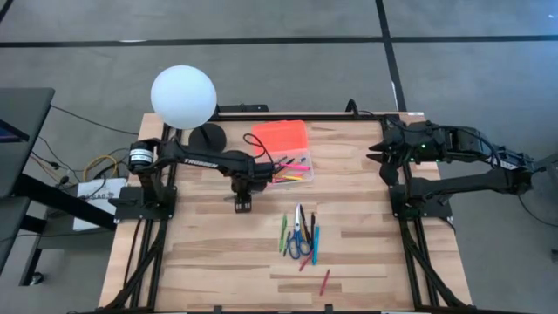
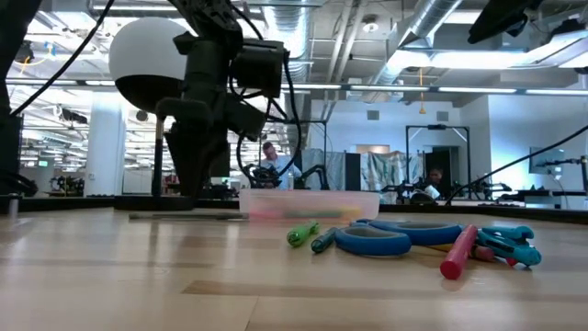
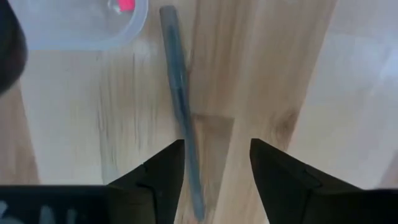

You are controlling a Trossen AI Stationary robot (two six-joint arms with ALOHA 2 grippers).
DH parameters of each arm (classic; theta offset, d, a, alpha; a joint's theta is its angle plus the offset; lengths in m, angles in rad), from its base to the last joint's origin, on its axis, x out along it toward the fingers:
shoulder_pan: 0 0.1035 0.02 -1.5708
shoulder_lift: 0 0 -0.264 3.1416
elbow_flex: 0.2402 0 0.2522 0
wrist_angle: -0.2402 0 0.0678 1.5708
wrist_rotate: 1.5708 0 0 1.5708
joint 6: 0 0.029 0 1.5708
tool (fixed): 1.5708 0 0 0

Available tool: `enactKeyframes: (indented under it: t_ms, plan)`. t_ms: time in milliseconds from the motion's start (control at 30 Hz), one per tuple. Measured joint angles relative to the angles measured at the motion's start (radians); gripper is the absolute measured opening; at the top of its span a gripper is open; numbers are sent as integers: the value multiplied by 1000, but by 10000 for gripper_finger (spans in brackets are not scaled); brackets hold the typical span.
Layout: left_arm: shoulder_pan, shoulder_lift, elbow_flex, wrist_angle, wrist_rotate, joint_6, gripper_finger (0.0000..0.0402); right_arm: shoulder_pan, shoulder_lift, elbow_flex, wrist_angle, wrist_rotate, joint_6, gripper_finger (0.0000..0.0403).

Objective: Pick & place school supplies into a supply box
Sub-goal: Put the gray pen into the supply box

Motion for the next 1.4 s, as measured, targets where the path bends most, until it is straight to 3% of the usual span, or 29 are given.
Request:
enactKeyframes:
  t_ms: [433, 733, 1100, 1400]
  plan:
    - [3, 0, -102, 215, -34, -86, 158, 0, 0, 0, 0, 10, -8, 107]
    - [-2, -8, -152, 250, -38, -124, 157, 0, 0, 0, 0, 7, 17, 107]
    - [-97, -4, -155, 258, -91, -236, 104, 0, 8, 0, 1, 6, 19, 107]
    - [-179, -3, -154, 280, -93, -354, 91, 0, 16, 0, 30, 5, 9, 107]
